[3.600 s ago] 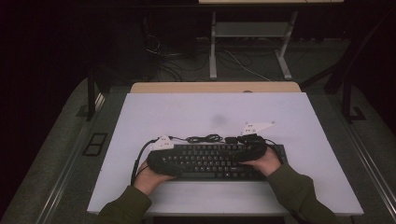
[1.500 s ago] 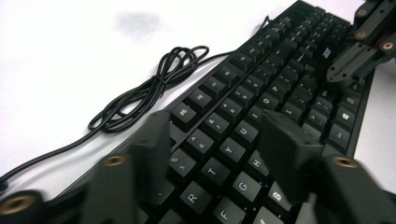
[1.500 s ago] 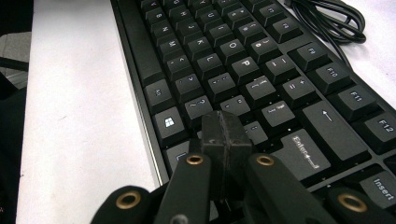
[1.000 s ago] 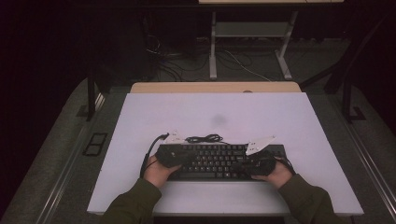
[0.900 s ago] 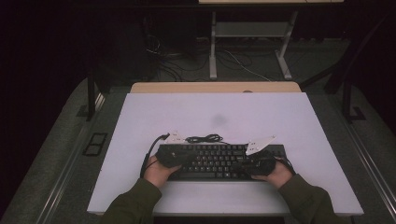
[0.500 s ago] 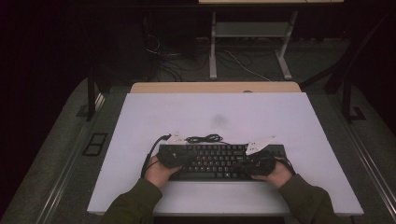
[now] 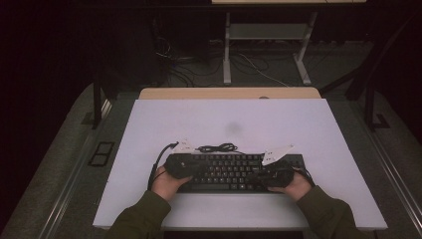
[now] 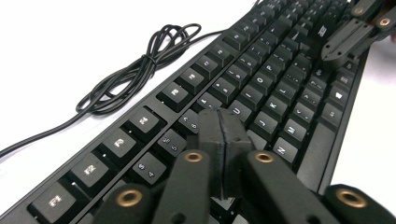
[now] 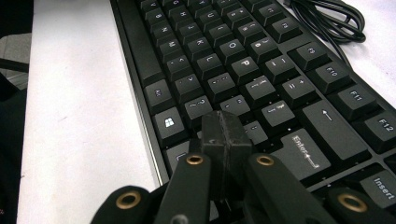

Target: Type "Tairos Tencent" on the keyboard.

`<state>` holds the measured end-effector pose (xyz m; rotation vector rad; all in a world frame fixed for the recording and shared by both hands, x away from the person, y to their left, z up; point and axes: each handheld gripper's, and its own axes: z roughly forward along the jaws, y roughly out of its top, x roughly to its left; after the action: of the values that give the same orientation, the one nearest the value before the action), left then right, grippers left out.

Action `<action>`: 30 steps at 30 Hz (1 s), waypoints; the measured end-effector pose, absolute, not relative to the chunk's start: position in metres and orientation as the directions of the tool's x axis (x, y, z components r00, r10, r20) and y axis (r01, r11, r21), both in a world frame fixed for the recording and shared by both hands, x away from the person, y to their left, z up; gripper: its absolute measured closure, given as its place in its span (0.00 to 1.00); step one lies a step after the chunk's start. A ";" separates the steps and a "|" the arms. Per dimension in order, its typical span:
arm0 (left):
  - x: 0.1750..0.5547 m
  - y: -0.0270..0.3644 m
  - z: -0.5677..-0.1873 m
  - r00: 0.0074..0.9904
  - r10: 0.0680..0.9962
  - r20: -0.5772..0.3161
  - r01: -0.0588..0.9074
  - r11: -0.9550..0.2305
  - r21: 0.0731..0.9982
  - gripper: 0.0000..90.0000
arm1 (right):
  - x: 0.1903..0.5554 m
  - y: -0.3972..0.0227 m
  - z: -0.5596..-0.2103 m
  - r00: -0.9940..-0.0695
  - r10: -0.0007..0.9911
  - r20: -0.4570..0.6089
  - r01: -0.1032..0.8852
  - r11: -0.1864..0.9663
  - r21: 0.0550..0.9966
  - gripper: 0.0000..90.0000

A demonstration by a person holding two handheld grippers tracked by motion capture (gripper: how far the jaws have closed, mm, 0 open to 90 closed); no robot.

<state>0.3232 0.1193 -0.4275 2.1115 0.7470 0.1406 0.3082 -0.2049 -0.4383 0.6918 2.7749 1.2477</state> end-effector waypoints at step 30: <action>0.306 0.151 -0.424 0.771 0.606 -0.194 0.483 -0.359 0.798 0.59 | 0.319 -0.200 -0.424 -0.873 0.431 0.228 0.424 0.440 0.792 0.56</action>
<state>0.3059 0.1513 -0.4240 2.0237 0.8163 0.1644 0.3193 -0.1996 -0.4243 0.7899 2.6591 1.4592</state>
